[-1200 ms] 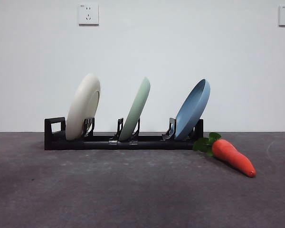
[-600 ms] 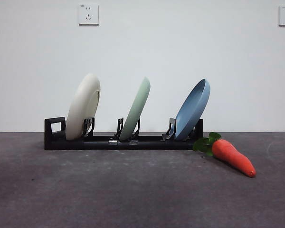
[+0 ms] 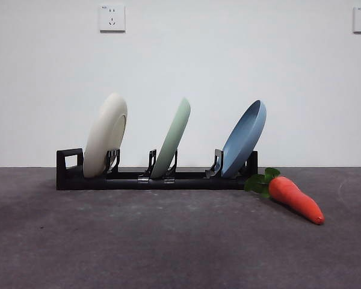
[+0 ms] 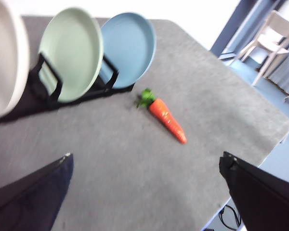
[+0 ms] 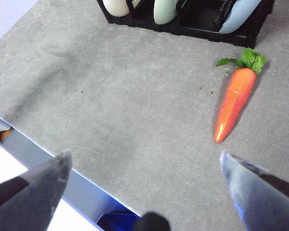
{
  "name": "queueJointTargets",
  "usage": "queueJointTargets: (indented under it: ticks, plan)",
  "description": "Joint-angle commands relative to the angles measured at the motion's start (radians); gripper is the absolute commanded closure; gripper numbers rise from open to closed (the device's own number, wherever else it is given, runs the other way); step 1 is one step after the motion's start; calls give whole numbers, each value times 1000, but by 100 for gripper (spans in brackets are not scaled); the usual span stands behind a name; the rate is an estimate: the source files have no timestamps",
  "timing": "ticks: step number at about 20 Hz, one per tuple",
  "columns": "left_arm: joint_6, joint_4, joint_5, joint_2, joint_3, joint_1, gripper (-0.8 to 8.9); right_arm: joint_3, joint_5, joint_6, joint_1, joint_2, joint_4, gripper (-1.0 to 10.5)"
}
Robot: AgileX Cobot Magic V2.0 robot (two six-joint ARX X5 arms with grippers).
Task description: Take the green plate from the plate rack,put the plate on the table,take the carrot from the table,put the carrot in the plate
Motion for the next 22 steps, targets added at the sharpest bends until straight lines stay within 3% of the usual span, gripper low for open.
queueJointTargets:
  ticks: [1,7,11,16,22]
  plan:
    - [-27,88,-11,88,44,-64,270,4,2,3,3,12,6,256]
    - [-32,297,-259,398,189,-301,270,4,2,3,3,56,6,256]
    - [-21,398,-367,628,314,-391,270,4,2,3,3,75,6,256]
    - [-21,502,-421,904,475,-421,270,4,2,3,3,81,11,256]
    - [-21,623,-491,1112,562,-422,270,4,2,3,3,88,16,256]
